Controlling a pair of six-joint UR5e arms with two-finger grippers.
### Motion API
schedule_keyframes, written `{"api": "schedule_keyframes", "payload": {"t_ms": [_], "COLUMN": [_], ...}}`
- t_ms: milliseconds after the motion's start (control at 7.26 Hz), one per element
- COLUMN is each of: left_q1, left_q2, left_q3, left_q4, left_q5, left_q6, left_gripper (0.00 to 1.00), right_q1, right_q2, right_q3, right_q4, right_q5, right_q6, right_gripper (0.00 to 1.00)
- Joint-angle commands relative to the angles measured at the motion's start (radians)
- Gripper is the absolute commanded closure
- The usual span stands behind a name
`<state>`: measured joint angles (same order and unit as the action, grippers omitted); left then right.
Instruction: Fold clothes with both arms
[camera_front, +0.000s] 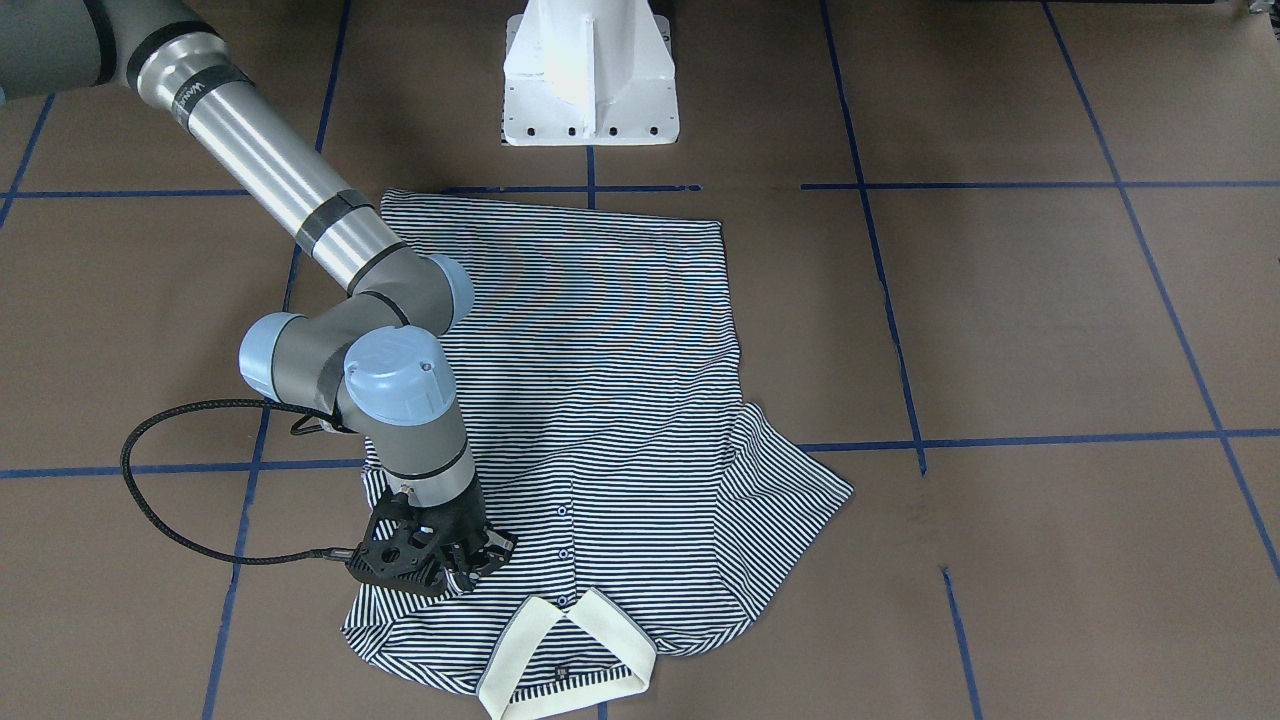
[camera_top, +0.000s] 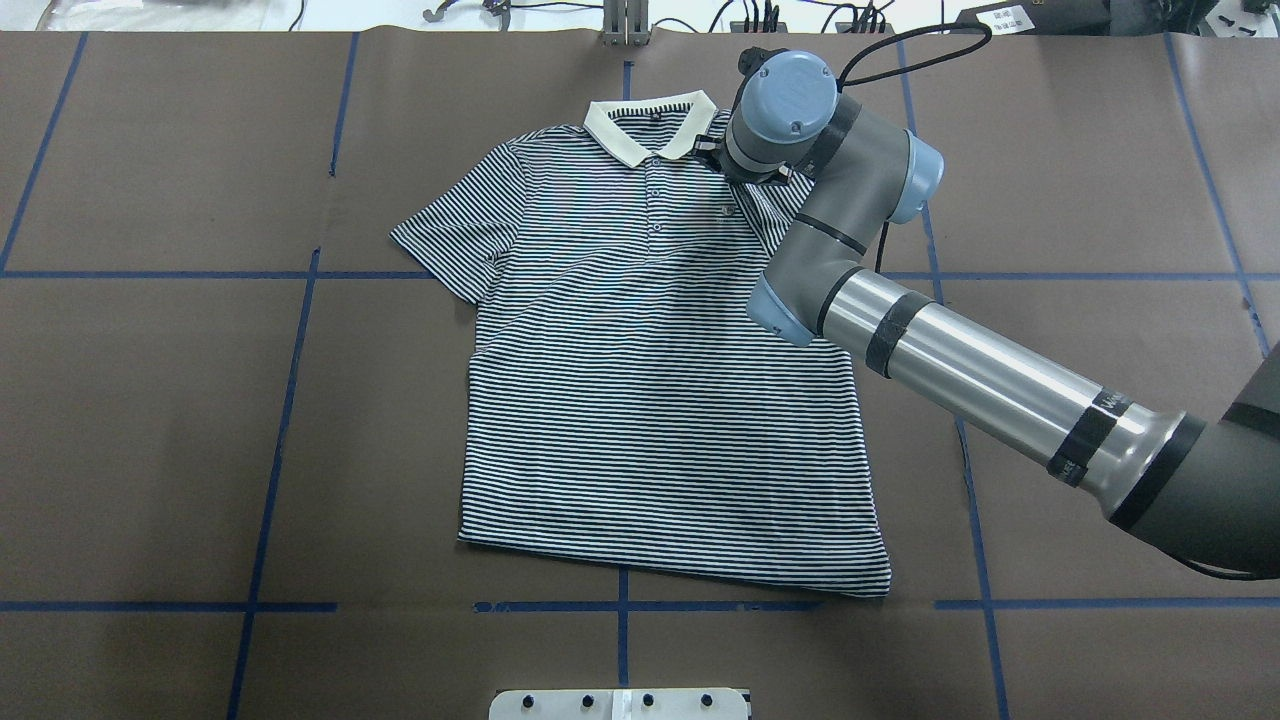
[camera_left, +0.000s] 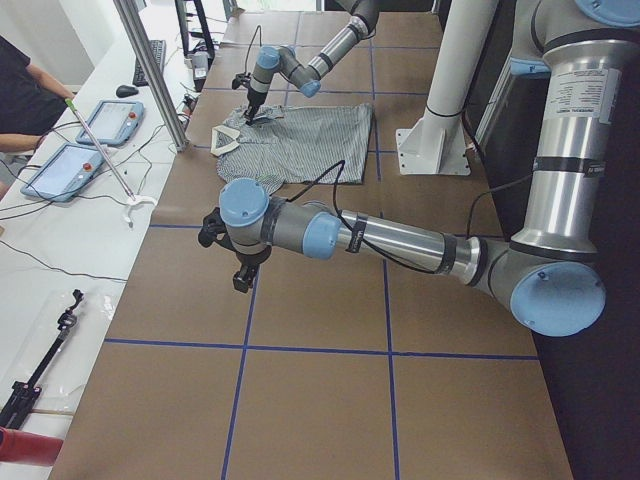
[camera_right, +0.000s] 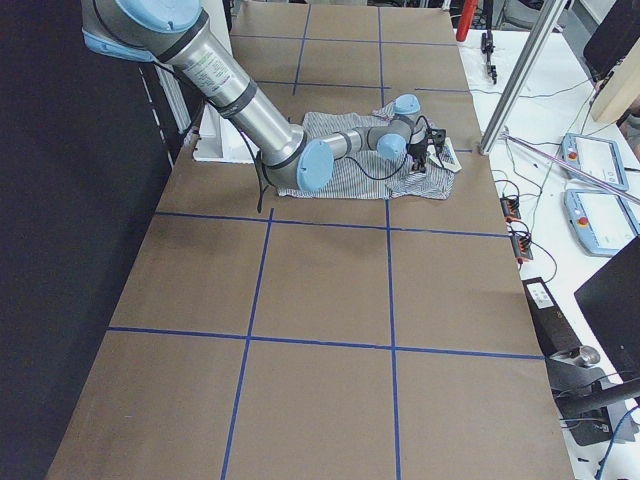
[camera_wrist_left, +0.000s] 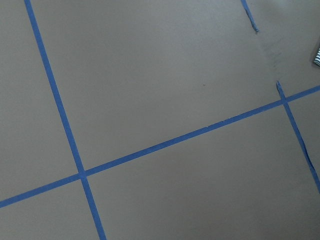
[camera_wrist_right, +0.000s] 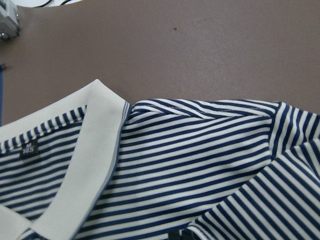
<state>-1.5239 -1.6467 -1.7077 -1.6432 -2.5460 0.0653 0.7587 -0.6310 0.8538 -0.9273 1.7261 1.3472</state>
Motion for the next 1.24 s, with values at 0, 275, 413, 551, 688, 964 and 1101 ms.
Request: {"api": "schedule_keyframes", "payload": {"t_ms": [0, 275, 413, 551, 688, 964, 1101], "left_q1": [0.027, 0.146, 0.221, 0.264, 0.333, 0.466, 0.561], "left_q2": [-0.016, -0.108, -0.211, -0.288, -0.371, -0.508, -0.531], "left_q3": [0.005, 0.052, 0.162, 0.207, 0.308, 0.506, 0.538], "left_q4": [-0.102, -0.312, -0.375, -0.380, -0.385, -0.548, -0.602], "left_q5": [-0.089, -0.085, -0.073, 0.049, 0.187, 0.382, 0.476], "left_q6": [-0.170, -0.426, -0.514, -0.604, -0.637, -0.793, -0.855], "left_gripper": [0.00, 0.00, 0.00, 0.00, 0.00, 0.03, 0.09], "right_q1": [0.010, 0.045, 0.065, 0.092, 0.120, 0.145, 0.145], "right_q2": [0.002, -0.074, -0.126, -0.195, -0.260, -0.342, -0.387], "right_q3": [0.017, 0.130, 0.212, 0.310, 0.370, 0.521, 0.587], "right_q4": [0.004, 0.004, 0.002, -0.005, 0.008, 0.012, 0.010], "right_q5": [-0.008, 0.021, 0.059, 0.134, 0.226, 0.303, 0.303], "right_q6": [-0.006, -0.014, -0.017, -0.019, -0.020, -0.019, -0.020], "right_gripper": [0.00, 0.00, 0.00, 0.00, 0.00, 0.00, 0.00]}}
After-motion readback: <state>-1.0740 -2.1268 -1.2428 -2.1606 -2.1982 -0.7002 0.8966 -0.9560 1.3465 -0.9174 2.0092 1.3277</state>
